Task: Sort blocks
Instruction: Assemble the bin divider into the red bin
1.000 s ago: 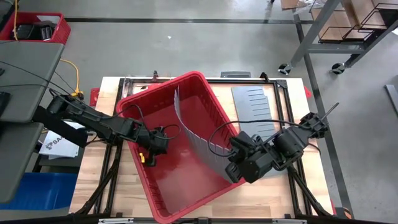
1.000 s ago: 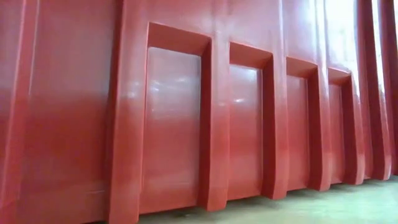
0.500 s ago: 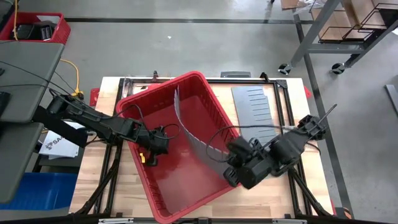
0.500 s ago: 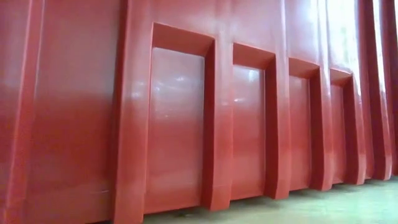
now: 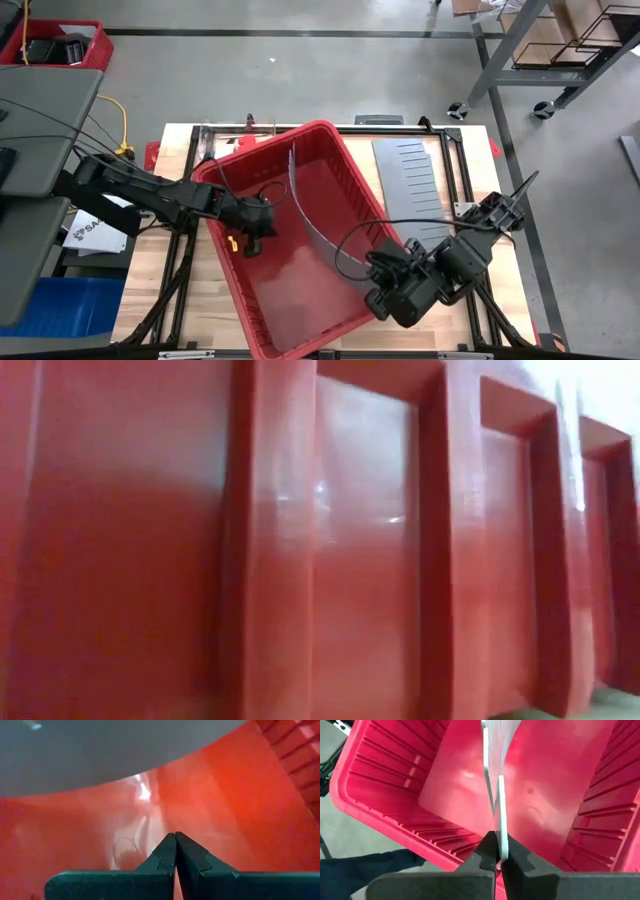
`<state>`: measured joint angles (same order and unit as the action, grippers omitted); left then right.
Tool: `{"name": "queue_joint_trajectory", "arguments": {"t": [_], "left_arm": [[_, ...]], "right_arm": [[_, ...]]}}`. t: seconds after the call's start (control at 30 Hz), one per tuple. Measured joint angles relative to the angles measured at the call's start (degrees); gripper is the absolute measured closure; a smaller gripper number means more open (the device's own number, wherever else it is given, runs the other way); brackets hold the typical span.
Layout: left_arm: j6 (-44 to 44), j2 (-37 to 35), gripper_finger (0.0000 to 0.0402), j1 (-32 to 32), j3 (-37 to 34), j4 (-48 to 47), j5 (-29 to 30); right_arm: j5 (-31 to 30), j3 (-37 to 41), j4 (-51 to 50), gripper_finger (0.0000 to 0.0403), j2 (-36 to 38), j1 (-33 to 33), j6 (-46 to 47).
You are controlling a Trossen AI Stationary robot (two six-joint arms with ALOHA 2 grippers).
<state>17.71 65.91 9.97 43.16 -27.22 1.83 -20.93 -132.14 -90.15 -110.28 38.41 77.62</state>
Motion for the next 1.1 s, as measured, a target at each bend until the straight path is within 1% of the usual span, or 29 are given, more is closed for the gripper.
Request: {"name": "queue_joint_trajectory", "arguments": {"t": [0.23,0.3,0.4,0.47,0.57,0.67,0.8,0.9,1.1], "left_arm": [[1.3,3.0,0.0401,-3.6,0.0,0.2,1.5],[-0.4,3.2,0.0401,-5.0,0.0,0.5,1.4],[-3.5,3.6,0.0401,-7.9,0.0,4.5,1.4],[-4.9,4.3,0.0401,-9.7,0.0,7.4,0.3],[-7.1,5.9,0.0401,-11.6,0.0,9.2,-1.4],[-8.8,8.0,0.0401,-12.7,0.0,9.7,-2.6],[-10.3,10.6,0.0401,-13.1,0.0,13.3,-2.8],[-10.0,12.2,0.0401,-13.4,0.1,17.8,-2.9],[-10.7,15.0,0.0401,-13.3,3.0,19.2,-2.7]], "right_arm": [[0.2,0.0,0.1,0.0403,0.0,0.0,-1.5],[0.9,0.0,0.2,0.0403,0.0,0.0,-1.5],[2.6,-0.1,0.2,0.0402,0.1,-0.1,-1.6],[2.7,-0.1,0.2,0.0396,0.1,-0.1,-1.6],[3.1,-0.1,0.2,0.0375,0.1,0.0,-1.9],[3.6,-0.1,0.1,0.034,0.1,0.0,-2.2],[8.7,-0.1,0.1,0.03,0.1,-0.2,-2.9],[9.1,-0.1,0.1,0.029,0.1,-0.6,-0.8],[9.2,-0.2,2.6,0.0289,0.1,-1.9,-0.3]]}}
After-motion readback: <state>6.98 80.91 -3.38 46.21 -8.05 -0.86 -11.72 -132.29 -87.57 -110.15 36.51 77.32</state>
